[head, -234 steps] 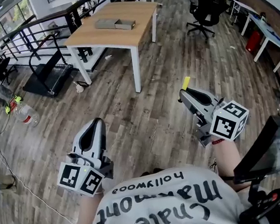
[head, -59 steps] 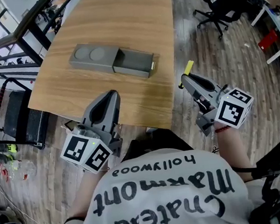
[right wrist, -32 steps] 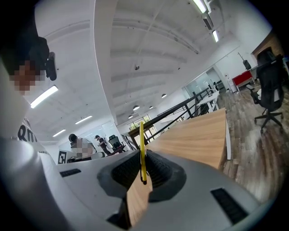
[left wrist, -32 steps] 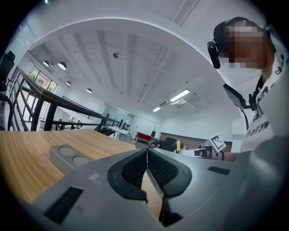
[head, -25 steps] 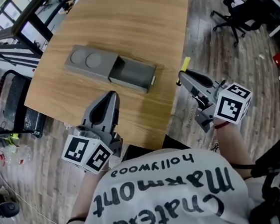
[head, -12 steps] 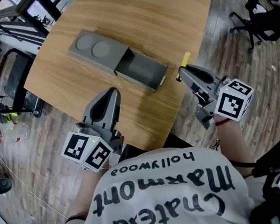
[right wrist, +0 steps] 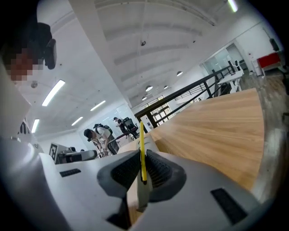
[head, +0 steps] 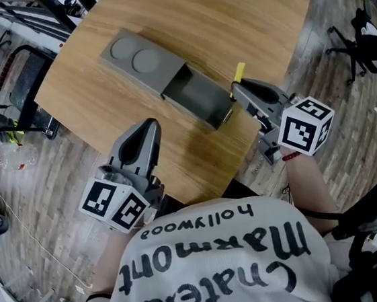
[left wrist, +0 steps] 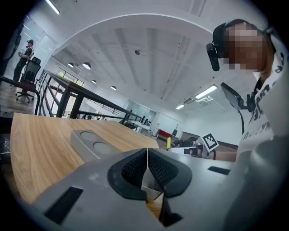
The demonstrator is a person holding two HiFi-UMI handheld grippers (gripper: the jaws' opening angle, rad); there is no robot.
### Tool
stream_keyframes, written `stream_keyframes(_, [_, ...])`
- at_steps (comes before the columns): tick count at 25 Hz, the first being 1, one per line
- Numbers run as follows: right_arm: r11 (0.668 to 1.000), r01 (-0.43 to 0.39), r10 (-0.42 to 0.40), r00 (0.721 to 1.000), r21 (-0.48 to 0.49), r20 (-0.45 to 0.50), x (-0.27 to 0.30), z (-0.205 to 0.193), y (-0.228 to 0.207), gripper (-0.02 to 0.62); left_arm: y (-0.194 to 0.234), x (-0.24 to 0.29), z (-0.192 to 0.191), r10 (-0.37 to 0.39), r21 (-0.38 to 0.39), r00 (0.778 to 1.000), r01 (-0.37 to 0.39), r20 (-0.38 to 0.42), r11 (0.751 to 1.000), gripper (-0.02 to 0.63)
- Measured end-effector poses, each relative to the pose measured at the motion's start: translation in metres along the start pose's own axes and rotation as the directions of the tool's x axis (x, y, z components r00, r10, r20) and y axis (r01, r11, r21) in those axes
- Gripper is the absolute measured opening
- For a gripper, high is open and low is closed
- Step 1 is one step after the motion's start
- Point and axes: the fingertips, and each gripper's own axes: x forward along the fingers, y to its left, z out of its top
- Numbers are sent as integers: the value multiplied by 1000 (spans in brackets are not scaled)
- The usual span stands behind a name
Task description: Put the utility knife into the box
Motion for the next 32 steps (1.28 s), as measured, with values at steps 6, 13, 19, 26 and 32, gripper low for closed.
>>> stream_keyframes(6, [987, -23, 0, 990, -159, -140, 33, -24, 4, 48, 10, -10, -6, 53, -12, 999, -53, -5, 999, 12])
stream_keyframes(13, [952, -49, -27, 970, -301, -243, 72, -42, 10, 48, 27, -27, -4, 103, -23, 995, -103, 7, 994, 12])
stream_keyframes(19, [894, -55, -116, 931, -445, -347, 85, -61, 14, 47, 32, -39, -1, 127, -25, 992, -127, 20, 992, 12])
stream_keyframes(26, [836, -76, -197, 883, -544, -427, 94, -76, 10, 47, 37, -52, -3, 152, -39, 988, -150, 30, 988, 12])
stream_keyframes(32, [770, -112, -270, 835, -628, -479, 103, -94, 5, 48, 39, -55, -3, 164, -39, 986, -162, 36, 986, 12])
